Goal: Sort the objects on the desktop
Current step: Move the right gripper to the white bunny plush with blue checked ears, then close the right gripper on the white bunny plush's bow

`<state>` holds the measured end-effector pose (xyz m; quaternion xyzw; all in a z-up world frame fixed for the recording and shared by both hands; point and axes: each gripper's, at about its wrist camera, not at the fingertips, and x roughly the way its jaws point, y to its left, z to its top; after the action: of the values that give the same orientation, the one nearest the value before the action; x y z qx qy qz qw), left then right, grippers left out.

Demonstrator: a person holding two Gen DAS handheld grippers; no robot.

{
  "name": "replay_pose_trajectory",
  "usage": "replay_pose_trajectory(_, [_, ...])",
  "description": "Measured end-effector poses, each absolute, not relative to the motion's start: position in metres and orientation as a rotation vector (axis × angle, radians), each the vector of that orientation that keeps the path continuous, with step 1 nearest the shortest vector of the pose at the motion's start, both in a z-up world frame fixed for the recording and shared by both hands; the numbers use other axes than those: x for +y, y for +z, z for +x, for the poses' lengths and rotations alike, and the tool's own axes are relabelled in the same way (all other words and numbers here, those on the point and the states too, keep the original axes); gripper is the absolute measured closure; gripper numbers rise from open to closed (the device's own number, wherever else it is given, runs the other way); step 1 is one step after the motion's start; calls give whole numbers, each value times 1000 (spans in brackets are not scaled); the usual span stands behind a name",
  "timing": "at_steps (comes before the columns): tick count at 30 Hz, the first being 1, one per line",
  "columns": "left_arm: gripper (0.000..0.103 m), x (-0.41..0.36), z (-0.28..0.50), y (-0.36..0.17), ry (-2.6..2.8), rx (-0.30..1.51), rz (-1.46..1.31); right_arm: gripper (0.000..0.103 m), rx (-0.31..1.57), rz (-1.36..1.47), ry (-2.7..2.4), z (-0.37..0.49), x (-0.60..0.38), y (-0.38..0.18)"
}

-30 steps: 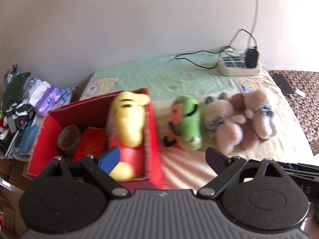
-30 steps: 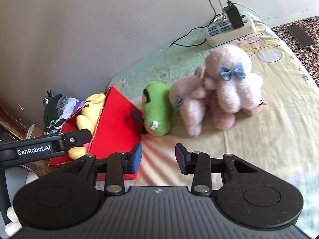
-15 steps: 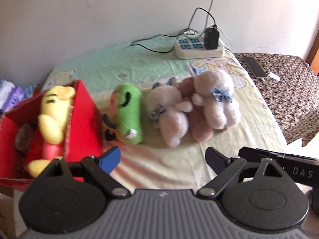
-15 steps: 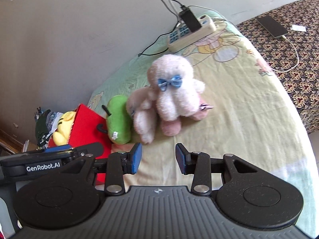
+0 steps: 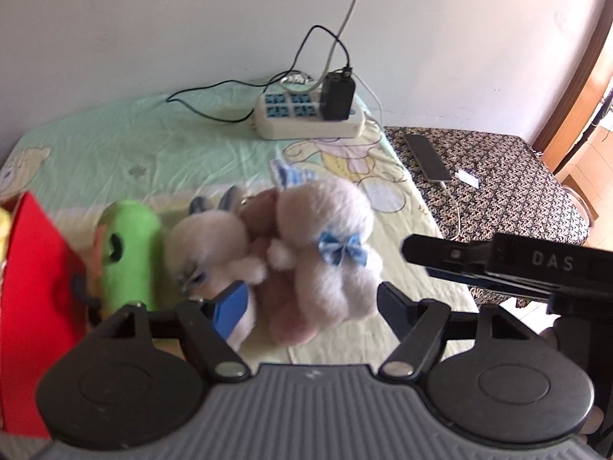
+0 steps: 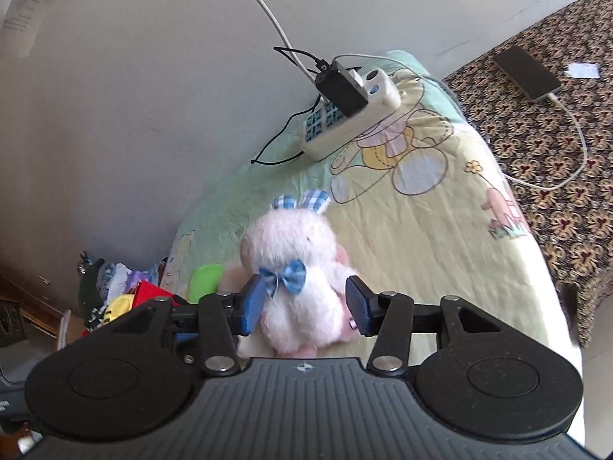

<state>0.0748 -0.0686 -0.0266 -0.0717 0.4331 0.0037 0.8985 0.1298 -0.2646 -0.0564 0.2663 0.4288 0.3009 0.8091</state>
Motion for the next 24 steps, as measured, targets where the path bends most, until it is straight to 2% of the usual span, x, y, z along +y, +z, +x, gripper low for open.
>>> replay_pose_trajectory(9, [39,-59,113,-58,-1,972,-224,49,978,578,671,165,-240,-79])
replay_pose_trajectory(17, [43,-57,123,-64,-22,974,-216,55,997,581,728,174,-222,-87])
replay_pose_trajectory(23, [50,-65,116,-60,-60,974,-224,70,984,603,726,160,-228,-85])
replay_pose_trajectory(24, [50,-69,112,-59,-64,971,-207,87,974,608,738,155,-231,-84])
